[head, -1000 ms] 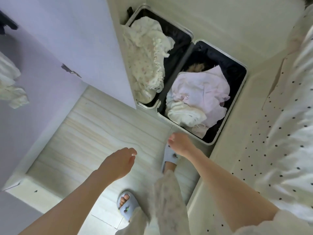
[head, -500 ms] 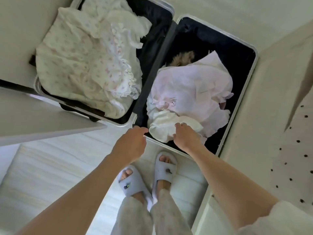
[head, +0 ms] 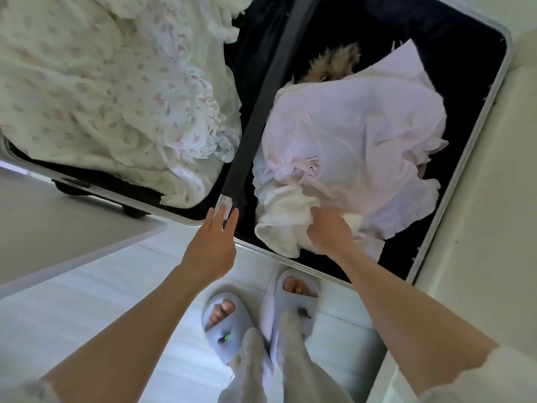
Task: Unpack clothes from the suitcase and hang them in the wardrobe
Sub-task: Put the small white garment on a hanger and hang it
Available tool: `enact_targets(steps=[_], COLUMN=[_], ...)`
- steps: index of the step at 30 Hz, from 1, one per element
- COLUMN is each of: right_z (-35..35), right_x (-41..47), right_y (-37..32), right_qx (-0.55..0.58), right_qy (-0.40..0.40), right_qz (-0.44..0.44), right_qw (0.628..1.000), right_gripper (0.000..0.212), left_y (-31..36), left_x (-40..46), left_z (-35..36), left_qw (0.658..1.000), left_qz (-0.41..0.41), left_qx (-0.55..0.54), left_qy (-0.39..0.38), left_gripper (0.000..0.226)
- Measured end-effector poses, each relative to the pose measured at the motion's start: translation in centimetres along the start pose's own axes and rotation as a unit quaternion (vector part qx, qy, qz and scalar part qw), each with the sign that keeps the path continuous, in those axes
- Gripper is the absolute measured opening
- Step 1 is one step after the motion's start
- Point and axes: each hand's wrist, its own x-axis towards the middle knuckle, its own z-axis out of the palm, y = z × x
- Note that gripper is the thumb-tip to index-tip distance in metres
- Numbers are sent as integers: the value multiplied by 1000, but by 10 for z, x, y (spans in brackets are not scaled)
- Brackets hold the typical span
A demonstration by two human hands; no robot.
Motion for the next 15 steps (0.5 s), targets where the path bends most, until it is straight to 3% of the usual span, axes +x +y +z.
enact_targets(steps=[2,9,13,15], right_z=[-21,-128,-207,-254], right_x=[-29,-143,-221,-263], right_y=[-9,-51,-78,-94], right_qx=[46,157,177,182], right_qy=[-14,-3,13,21], right_qz=[-4,-45,-112,-134], right_qw=[999,987,978,974], right_gripper=[38,44,22,20], left_y=[10,59,83,94], left_x=[-20,-123,-196,-233], left_z=[-26,-132,-196,-235], left_qw=[998,985,982,983], left_qz=[-33,-39,-36,-26], left_qx=[-36,-164,-187,-179], left_qy=[-27,-24,-21,7], left_gripper=[63,54,56,57])
